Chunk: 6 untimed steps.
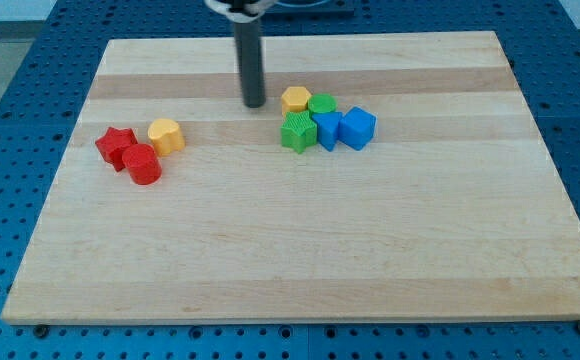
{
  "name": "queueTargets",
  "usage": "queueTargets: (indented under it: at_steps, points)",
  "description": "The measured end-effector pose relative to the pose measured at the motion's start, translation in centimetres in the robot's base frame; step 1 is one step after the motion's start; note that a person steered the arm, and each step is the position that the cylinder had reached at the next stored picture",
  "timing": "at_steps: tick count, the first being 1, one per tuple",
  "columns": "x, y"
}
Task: Slide the red star and yellow heart to the yellow hexagon
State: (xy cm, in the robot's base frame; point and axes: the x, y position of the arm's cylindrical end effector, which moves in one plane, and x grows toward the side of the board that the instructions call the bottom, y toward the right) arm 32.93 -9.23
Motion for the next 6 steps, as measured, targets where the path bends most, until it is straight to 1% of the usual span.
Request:
queueTargets:
  at_steps: [2, 3, 4, 5, 6]
  points:
    - [1.2, -11.3]
    - [2.8, -15.9]
    - [5.5, -20.0]
    - [8.2, -20.5]
    - [10.0, -19.4]
